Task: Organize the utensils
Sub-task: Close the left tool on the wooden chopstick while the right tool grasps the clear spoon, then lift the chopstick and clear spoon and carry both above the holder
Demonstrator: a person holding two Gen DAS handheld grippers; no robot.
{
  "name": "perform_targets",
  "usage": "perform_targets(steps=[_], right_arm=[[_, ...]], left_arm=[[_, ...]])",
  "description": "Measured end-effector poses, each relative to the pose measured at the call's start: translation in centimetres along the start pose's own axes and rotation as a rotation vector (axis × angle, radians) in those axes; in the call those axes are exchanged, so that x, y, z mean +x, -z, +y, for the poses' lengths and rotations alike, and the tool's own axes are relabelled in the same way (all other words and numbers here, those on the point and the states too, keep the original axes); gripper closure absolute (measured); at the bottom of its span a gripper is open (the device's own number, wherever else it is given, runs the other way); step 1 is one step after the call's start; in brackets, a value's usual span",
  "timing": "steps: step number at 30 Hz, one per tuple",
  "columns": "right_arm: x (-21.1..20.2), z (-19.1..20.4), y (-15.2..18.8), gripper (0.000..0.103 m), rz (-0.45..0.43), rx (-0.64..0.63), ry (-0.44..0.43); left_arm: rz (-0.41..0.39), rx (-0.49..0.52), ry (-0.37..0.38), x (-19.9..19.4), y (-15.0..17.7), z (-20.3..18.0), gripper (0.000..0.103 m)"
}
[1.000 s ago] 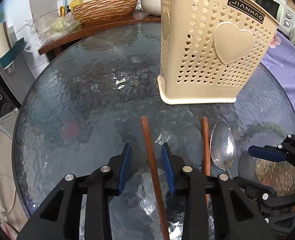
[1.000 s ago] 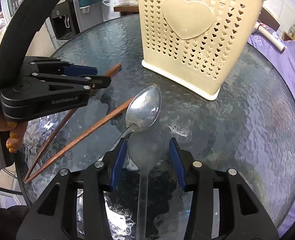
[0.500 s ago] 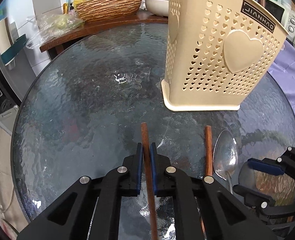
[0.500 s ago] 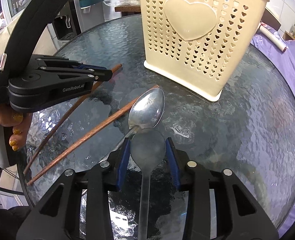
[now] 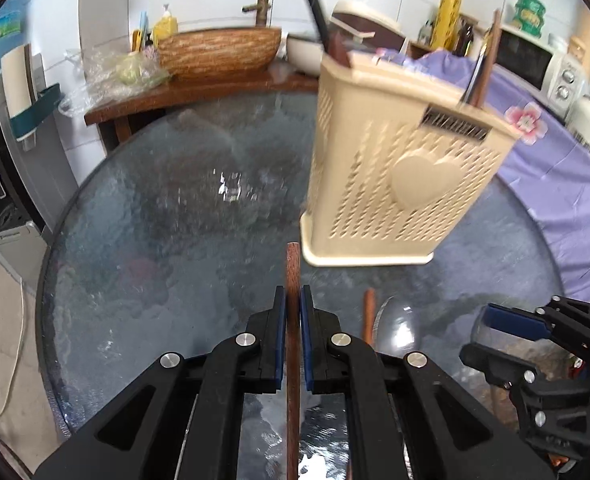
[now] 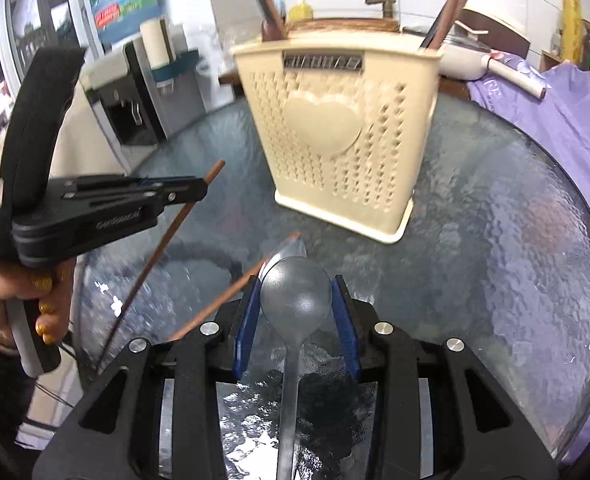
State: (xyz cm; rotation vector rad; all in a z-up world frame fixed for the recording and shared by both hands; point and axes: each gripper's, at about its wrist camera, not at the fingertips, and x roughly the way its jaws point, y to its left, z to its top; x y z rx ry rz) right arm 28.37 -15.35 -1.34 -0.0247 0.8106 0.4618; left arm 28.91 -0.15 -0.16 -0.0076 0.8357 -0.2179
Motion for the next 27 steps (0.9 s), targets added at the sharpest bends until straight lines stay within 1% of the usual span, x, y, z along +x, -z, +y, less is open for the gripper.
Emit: perform_targets(steps=[6,12,27], right_arm=[[-2.6,-0.6,-0.6,0.066,-0.049,0.026,-0.018],[-4.3,-0.2,-0.5,0.066,-0.076,0.035,-0.026],[-7.0,0.4,-0.7,0.066,-0.116,0.03,-0.026]], left_arm=[[-0.073,0.008,0.028,-3.2,-0.5,-0.7,0.096],[-0.119,0.021,0.042,-5.5,-0.6,-1.3,0.096],[-0.189,0.036,0.058,-8.9,-0.7,-1.5,0.096]])
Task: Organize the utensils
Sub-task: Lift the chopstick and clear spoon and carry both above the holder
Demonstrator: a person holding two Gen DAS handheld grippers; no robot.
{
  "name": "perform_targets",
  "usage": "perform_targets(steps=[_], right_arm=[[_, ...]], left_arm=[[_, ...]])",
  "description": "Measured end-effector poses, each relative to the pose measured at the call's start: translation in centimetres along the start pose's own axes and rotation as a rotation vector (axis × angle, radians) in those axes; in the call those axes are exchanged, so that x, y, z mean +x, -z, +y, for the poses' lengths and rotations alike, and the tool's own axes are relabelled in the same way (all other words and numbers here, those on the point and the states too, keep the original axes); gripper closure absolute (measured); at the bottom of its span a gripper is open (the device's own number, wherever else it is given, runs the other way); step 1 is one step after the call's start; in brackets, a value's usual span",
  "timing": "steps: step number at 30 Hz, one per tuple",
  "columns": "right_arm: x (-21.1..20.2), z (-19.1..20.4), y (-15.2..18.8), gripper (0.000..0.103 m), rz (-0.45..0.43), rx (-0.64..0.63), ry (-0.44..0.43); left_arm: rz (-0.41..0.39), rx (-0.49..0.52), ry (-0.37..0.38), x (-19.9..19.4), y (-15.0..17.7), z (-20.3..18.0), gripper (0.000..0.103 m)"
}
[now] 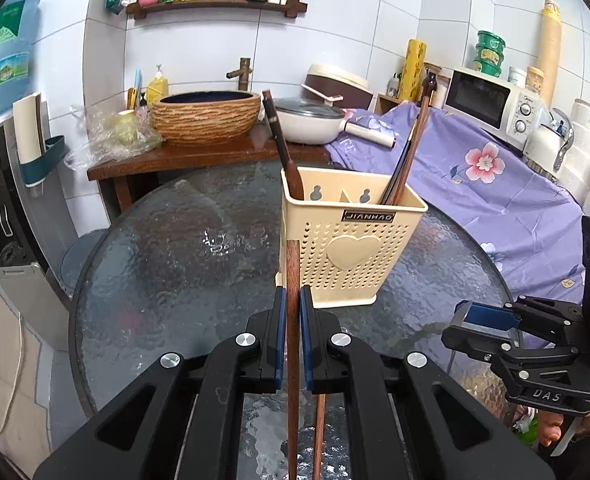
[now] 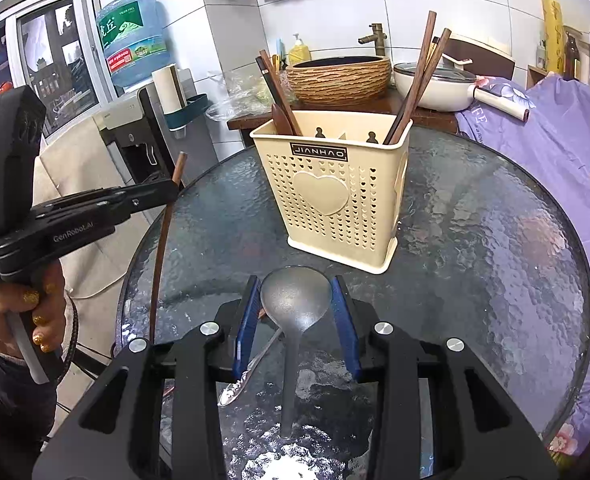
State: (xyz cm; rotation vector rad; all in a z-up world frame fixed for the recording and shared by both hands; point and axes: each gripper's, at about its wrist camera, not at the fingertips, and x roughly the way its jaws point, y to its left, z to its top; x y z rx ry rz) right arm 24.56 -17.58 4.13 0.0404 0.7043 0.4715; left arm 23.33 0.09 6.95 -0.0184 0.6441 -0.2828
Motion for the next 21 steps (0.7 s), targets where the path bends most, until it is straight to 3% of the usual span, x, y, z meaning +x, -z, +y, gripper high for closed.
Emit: perform_targets(steps=[21], right_arm=[[-1.3,0.7,-1.4,0.066,-0.053,-0.012,0.019]], left_arm=[[-0.058,0.008,0.026,-2.2,-1.2,-0.3,0.096]])
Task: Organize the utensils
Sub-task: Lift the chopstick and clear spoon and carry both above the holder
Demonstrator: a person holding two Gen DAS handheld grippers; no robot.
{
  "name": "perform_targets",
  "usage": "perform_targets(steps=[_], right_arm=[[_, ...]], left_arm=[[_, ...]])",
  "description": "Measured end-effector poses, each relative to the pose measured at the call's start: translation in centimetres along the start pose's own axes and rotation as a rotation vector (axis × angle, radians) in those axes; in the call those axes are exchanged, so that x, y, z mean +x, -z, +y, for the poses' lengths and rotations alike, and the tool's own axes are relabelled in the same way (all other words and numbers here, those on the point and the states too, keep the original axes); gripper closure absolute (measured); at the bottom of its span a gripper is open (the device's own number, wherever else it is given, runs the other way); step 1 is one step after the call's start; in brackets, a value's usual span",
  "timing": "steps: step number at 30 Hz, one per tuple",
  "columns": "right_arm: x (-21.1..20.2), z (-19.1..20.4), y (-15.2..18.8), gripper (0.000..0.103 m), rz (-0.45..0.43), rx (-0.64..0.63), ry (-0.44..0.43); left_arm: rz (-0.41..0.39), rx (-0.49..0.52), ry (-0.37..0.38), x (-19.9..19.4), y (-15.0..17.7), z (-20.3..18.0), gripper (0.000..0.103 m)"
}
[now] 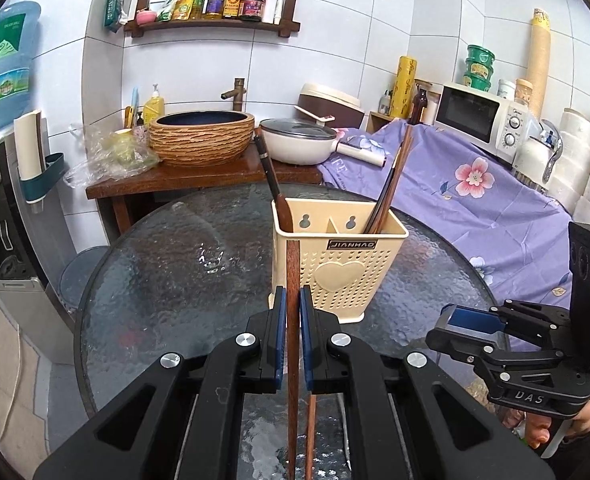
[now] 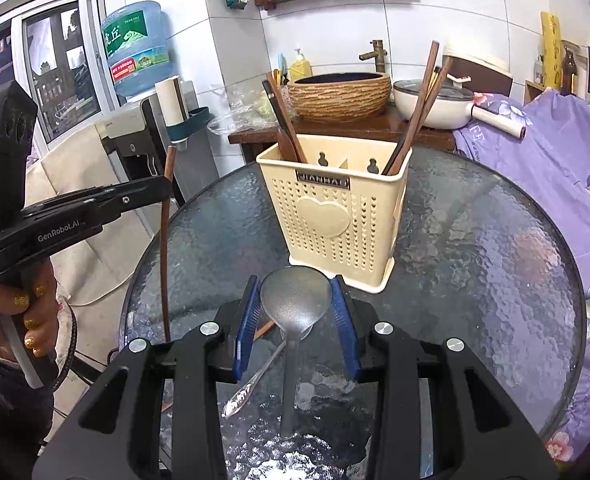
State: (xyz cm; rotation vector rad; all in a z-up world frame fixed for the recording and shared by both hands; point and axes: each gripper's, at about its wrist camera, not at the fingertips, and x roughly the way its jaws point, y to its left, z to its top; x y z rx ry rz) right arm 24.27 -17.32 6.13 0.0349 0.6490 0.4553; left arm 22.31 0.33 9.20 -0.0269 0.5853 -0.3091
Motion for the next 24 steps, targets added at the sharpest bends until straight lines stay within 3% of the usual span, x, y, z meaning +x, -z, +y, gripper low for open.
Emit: perform_targets(steps=[15,24], right_arm=[[-1.9,-0.2,-5.1,0.066,-0.072,-0.015,0.001],[-4.2,-1.4,-11.8,0.066,-0.169,0.023,0.003]], left_arm=[[-0.083,0.035,0.035,-1.9,-4.8,-1.3,0.097],[-0.172,0.059,0.06,-4.1,-10.6,-2.9,0.097]])
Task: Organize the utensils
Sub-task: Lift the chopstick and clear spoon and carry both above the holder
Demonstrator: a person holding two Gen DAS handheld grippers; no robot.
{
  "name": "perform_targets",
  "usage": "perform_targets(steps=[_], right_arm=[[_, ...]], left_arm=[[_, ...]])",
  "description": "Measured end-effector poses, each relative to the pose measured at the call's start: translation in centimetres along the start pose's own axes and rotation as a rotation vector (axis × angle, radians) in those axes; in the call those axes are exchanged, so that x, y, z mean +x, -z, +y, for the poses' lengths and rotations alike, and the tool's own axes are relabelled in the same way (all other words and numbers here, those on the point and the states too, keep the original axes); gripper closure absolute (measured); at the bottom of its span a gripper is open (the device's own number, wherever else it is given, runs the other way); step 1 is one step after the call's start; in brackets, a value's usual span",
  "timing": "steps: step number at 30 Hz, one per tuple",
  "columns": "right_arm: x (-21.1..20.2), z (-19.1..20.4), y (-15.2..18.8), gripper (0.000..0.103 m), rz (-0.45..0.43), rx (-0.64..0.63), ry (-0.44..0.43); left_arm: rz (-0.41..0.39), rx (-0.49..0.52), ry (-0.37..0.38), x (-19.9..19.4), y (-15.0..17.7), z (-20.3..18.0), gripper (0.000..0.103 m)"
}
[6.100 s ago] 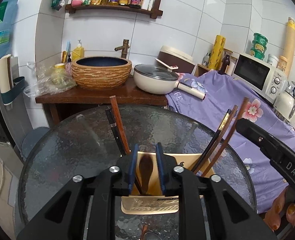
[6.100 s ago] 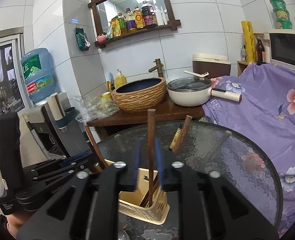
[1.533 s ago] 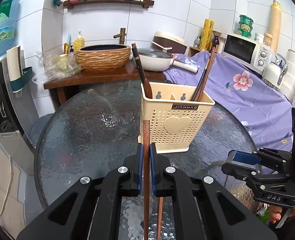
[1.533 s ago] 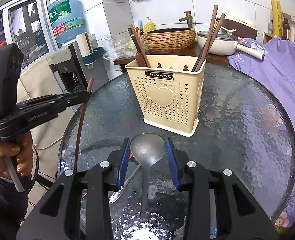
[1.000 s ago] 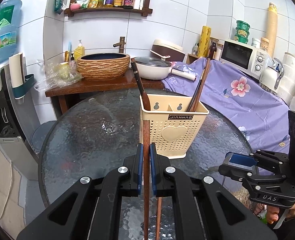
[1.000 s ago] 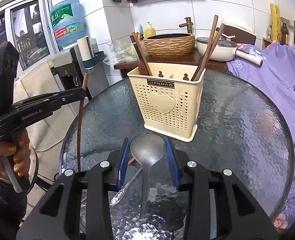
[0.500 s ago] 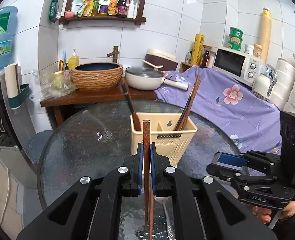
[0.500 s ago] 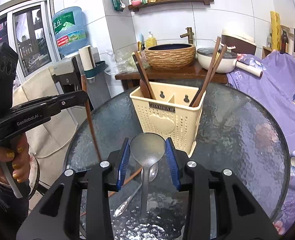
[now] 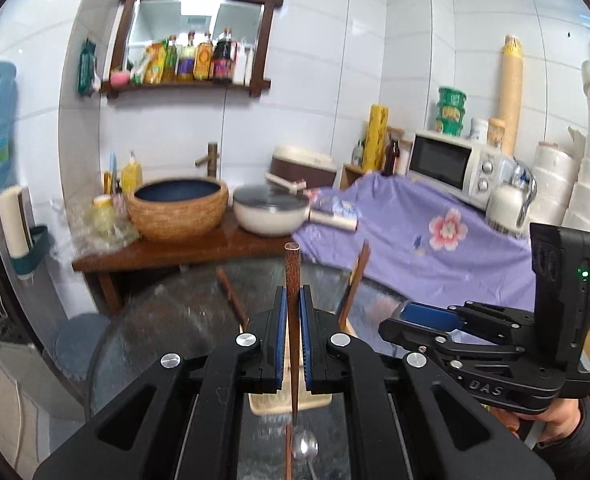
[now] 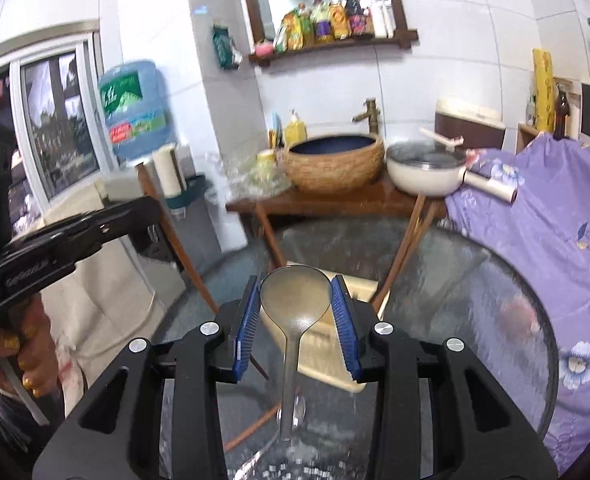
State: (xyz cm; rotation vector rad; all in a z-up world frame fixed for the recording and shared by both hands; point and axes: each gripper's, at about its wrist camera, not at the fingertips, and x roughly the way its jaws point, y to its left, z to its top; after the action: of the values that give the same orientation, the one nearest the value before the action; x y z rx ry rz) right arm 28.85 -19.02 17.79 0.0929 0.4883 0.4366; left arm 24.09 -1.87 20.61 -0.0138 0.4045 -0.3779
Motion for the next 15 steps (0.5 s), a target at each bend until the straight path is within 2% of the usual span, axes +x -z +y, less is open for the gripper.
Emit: perform_targets(steps=[9,12,15], right_arm=[[1.1,0.0,-6.2,0.066,-0.132,-0.031,0.104],[2.0,-0.1,-6.7,0.066,-0.167,-0.045,0.141],[3.6,-0.4,-5.8,0.066,-0.169,-0.049,0.172]], left_arm=[[-0.105,-0.067,0.002,-0.7,-6.1,0.2,0.097],[-0.122,-0.078,-0.047,0.4,-6.7,0.3,0.097],[-0.102,-0.097,-0.076,2.6,-6.0,0.8,0.097]])
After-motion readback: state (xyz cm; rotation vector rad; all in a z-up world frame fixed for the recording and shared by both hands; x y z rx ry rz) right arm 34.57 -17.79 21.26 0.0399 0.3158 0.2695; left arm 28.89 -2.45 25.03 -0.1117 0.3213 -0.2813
